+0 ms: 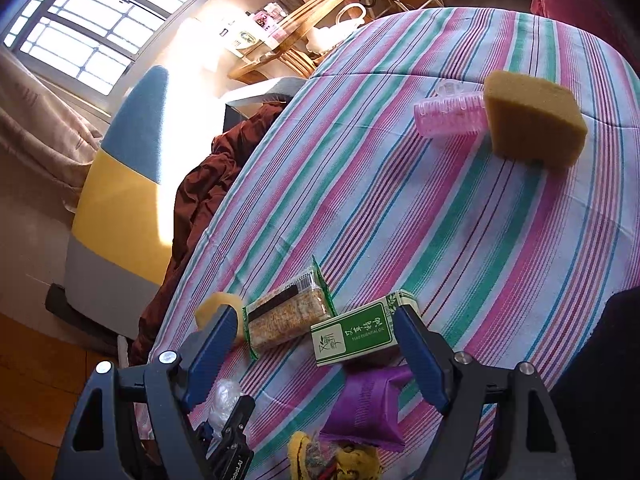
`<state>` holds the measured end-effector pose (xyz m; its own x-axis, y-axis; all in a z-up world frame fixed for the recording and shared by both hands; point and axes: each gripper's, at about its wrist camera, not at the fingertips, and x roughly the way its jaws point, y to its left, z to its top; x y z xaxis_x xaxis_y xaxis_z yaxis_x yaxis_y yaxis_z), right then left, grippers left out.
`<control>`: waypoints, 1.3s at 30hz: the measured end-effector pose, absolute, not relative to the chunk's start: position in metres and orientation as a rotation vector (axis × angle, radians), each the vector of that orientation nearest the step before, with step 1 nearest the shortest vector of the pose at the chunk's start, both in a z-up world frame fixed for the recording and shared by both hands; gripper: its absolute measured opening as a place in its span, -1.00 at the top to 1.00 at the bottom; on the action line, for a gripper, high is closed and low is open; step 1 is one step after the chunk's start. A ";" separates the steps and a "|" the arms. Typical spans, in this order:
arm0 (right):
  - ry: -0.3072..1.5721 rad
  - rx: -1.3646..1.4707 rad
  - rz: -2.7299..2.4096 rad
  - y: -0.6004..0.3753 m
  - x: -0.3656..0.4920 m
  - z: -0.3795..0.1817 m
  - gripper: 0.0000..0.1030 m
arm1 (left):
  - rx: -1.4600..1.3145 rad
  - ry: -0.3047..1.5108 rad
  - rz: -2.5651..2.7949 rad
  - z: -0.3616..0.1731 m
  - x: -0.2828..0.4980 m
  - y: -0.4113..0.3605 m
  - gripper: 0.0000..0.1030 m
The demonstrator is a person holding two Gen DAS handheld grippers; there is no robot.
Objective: Organize objects
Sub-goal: 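Grasp a yellow sponge with the right tool while the left tool holds the bundle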
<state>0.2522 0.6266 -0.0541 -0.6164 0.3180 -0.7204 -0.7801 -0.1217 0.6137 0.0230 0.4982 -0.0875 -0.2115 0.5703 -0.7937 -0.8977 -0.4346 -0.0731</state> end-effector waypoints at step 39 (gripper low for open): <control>1.445 -1.016 2.010 0.595 0.182 -0.083 -0.65 | -0.853 0.426 1.957 -0.093 0.072 0.344 0.27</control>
